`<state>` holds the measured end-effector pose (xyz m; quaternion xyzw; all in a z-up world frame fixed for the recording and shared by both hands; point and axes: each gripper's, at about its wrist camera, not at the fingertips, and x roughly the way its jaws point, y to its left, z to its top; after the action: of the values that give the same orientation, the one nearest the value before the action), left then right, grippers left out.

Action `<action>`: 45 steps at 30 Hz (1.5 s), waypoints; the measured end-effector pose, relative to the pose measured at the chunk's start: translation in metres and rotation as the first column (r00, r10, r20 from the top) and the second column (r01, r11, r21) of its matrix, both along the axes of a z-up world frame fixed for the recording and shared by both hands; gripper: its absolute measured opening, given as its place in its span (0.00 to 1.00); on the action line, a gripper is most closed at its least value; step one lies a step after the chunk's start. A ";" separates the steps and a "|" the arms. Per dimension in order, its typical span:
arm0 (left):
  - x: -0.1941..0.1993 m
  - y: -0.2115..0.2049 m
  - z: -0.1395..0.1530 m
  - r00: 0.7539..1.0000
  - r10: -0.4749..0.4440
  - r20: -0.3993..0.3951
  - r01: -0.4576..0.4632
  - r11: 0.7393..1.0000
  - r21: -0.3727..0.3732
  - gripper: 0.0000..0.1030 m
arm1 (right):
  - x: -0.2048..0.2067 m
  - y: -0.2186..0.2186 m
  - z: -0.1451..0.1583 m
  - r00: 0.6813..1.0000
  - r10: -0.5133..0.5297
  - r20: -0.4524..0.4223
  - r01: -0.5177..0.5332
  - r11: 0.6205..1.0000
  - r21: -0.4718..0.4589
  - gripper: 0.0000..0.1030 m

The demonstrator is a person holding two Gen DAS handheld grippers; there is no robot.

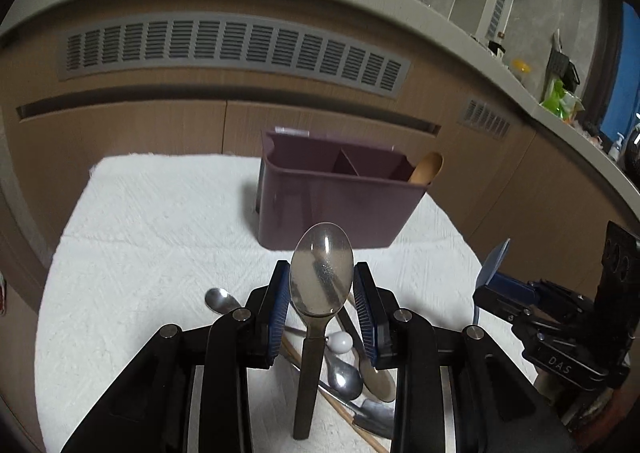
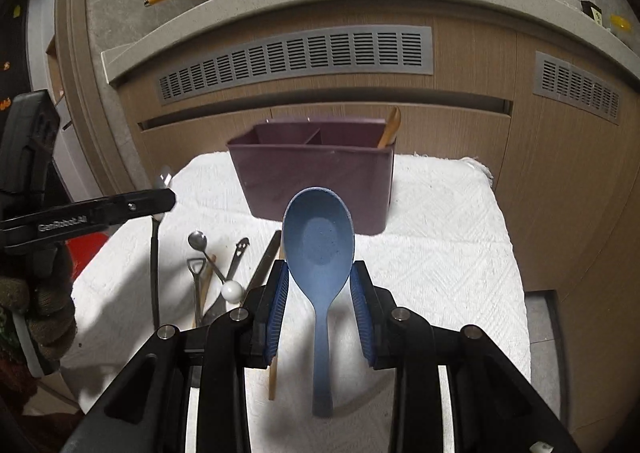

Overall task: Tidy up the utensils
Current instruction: 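Lift the metal spoon with the left tool while the right lifts the blue spoon over the caddy, then lower the blue spoon into the caddy and open the right tool while the left releases the metal spoon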

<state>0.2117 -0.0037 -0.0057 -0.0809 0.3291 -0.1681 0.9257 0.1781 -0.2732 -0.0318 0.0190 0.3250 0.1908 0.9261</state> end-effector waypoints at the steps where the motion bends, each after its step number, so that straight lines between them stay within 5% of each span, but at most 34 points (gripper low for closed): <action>1: 0.000 0.002 0.002 1.000 0.005 0.007 -0.005 1.000 0.001 0.31 | 0.001 0.001 0.001 1.000 -0.001 0.001 0.001 1.000 0.002 0.28; 10: 0.000 0.006 0.012 0.999 0.009 0.038 -0.007 0.999 -0.034 0.31 | 0.006 0.007 0.014 1.000 0.006 0.017 -0.006 1.000 0.016 0.28; 14: 0.009 0.006 0.052 0.991 0.007 0.134 0.005 0.996 -0.086 0.31 | 0.014 0.001 0.044 0.995 0.005 0.096 -0.014 0.996 0.088 0.28; 19: 0.029 0.015 0.142 0.931 0.018 0.364 0.078 0.966 -0.248 0.32 | 0.035 -0.005 0.141 0.926 -0.045 0.375 0.000 0.993 0.119 0.28; 23: 0.060 0.009 0.151 0.883 0.073 0.464 0.036 0.974 -0.222 0.32 | 0.068 -0.001 0.171 0.888 -0.089 0.452 0.031 0.990 0.135 0.28; 32: 0.150 0.001 0.079 0.948 0.090 0.305 -0.006 0.964 -0.267 0.32 | 0.146 0.020 0.099 0.954 -0.102 0.283 0.077 0.992 0.100 0.28; 40: 0.162 -0.020 0.025 0.984 0.012 0.178 0.026 0.978 -0.206 0.32 | 0.159 0.030 0.033 0.990 -0.081 0.115 0.078 0.997 0.023 0.28; 45: 0.157 -0.025 0.017 0.992 -0.002 0.129 0.025 0.984 -0.177 0.35 | 0.165 0.032 0.009 0.999 -0.033 -0.024 0.033 0.999 0.006 0.29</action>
<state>0.3690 -0.0285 0.0113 -0.1502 0.2531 -0.2079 0.9328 0.3431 -0.2412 -0.0230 0.0298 0.3350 0.1763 0.9251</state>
